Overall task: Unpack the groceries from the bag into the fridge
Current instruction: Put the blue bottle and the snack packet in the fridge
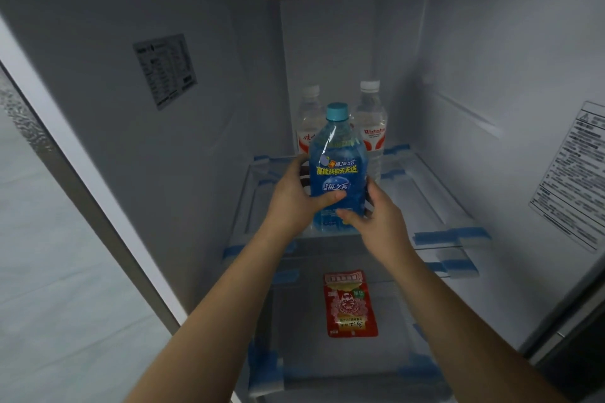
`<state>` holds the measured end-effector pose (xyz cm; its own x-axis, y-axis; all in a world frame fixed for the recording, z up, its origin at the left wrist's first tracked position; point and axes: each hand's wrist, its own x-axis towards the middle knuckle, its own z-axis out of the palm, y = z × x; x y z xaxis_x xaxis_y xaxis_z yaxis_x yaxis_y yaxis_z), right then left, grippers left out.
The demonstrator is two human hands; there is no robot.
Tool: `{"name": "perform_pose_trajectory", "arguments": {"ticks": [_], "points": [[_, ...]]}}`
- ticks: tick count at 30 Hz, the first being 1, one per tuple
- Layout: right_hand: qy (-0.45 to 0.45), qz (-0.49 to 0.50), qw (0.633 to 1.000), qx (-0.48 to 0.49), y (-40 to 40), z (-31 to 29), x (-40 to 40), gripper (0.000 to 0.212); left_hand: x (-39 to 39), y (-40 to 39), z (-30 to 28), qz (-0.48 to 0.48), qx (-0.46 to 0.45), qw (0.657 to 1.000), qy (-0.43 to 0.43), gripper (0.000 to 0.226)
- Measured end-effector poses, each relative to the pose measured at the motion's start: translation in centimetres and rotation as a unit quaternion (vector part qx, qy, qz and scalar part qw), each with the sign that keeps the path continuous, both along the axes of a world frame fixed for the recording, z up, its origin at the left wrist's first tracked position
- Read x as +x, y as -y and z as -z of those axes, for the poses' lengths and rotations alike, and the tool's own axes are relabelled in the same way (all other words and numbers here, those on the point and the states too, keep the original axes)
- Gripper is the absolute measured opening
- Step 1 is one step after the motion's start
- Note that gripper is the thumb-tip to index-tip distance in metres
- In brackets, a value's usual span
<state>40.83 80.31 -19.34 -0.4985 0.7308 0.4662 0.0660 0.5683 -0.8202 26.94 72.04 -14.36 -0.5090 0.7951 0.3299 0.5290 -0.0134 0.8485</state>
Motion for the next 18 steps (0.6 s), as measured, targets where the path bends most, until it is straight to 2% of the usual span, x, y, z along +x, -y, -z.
{"name": "perform_pose_trajectory", "arguments": {"ticks": [6,15,18], "points": [[0.033,0.041,0.998,0.026,-0.8,0.3,-0.6,0.064,0.2,-0.9,0.7,-0.011,0.002,1.0,0.001,0.075],[0.075,0.046,0.996,0.016,-0.2,-1.0,-1.1,0.059,-0.2,-1.4,0.1,-0.011,-0.031,0.999,-0.021,0.078],[0.124,0.036,0.991,0.023,-0.1,-1.7,-0.6,0.064,-0.2,-1.2,0.0,-0.008,-0.045,0.998,-0.035,0.079]]}}
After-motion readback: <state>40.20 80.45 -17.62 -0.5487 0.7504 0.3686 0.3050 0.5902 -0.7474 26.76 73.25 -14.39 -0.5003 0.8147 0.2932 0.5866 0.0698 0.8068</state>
